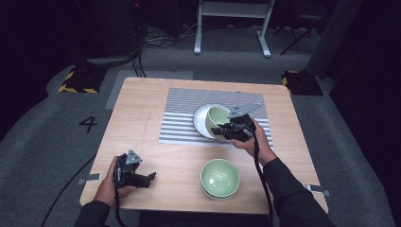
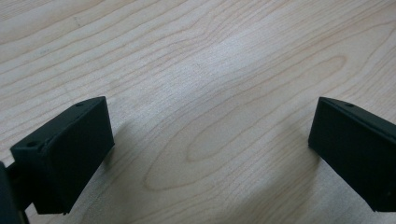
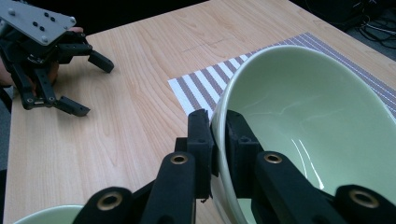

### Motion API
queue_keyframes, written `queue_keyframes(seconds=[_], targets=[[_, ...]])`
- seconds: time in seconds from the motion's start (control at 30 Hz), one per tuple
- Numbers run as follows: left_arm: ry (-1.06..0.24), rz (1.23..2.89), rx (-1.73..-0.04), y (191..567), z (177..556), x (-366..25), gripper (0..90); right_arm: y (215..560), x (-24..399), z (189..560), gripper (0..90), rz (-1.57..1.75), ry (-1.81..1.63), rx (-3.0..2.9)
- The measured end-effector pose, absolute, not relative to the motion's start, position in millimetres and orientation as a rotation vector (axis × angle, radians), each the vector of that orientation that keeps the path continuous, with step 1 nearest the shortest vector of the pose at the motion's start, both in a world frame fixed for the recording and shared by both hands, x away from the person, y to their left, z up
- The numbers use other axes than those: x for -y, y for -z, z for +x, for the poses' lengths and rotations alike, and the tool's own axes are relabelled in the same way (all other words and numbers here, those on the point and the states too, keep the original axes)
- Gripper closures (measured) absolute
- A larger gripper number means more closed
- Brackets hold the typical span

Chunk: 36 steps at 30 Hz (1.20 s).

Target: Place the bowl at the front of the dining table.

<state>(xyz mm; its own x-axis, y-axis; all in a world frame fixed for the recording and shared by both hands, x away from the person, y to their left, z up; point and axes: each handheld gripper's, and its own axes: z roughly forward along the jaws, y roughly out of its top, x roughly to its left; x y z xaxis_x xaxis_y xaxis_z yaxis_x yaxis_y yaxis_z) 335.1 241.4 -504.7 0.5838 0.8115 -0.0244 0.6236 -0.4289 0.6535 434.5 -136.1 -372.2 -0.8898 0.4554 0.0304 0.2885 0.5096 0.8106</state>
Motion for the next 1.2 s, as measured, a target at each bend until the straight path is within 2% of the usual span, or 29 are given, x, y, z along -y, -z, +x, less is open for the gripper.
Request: queue_keyframes(seconds=[1.2], targets=[[-0.393,2.192,-1.136,504.7,335.1,-241.4,0.0,412.2,113.1,494.9,82.4,0.782,-1.107,-2.544]])
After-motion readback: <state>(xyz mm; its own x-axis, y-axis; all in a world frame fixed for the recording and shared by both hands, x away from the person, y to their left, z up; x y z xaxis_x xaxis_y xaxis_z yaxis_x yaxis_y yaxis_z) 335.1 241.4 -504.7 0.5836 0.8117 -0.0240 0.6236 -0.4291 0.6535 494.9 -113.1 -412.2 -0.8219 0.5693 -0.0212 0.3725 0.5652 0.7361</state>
